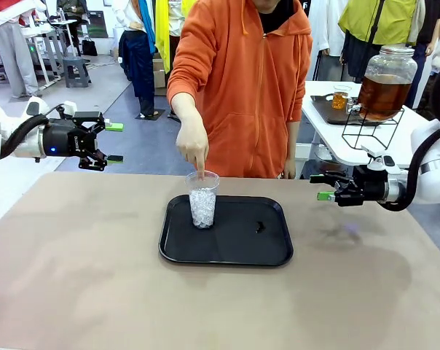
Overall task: Pour the drink into the iced cup.
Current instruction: Pick up the iced cup indicated by the human and present it to them.
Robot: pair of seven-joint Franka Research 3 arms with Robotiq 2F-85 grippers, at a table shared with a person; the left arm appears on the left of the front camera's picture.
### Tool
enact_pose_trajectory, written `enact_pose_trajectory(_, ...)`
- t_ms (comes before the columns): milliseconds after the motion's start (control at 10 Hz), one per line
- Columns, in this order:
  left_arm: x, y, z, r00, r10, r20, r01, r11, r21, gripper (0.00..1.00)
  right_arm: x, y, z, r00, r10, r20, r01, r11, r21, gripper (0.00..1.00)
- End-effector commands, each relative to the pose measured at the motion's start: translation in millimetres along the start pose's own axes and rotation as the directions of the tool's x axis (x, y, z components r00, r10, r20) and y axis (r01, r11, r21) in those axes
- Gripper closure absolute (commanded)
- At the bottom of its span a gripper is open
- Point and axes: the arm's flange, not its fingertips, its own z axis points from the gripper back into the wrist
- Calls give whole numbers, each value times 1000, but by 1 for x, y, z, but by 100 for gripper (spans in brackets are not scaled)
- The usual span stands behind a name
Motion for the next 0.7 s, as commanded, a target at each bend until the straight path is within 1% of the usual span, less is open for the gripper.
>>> enact_pose_trajectory(0, 0, -1, 0, 1000, -13, -1, 13, 1000, -12, 0, 3, 0, -2, 1000, 2, 3, -2, 1000, 1, 0)
enact_pose_trajectory(200, 0, 0, 0, 1000, 0, 0, 0, 1000, 0, 0, 3, 0, -2, 1000, 2, 3, -2, 1000, 1, 0)
enact_pose_trajectory(300, 1, -2, 1, 992, -123, -13, 122, 992, -29, 0, 3, 0, -2, 1000, 2, 3, -2, 1000, 1, 0)
enact_pose_trajectory(400, 0, -1, 2, 967, -252, -43, 247, 965, -88, 0, 3, 0, -2, 1000, 2, 3, -2, 1000, 1, 0)
enact_pose_trajectory(500, -2, 1, 4, 923, -382, -51, 373, 918, -133, 0, 3, 0, -2, 1000, 2, 3, -2, 1000, 1, 0)
enact_pose_trajectory(600, -6, 3, 6, 874, -484, -40, 474, 868, -148, 0, 3, 0, -2, 1000, 2, 3, -2, 1000, 1, 0)
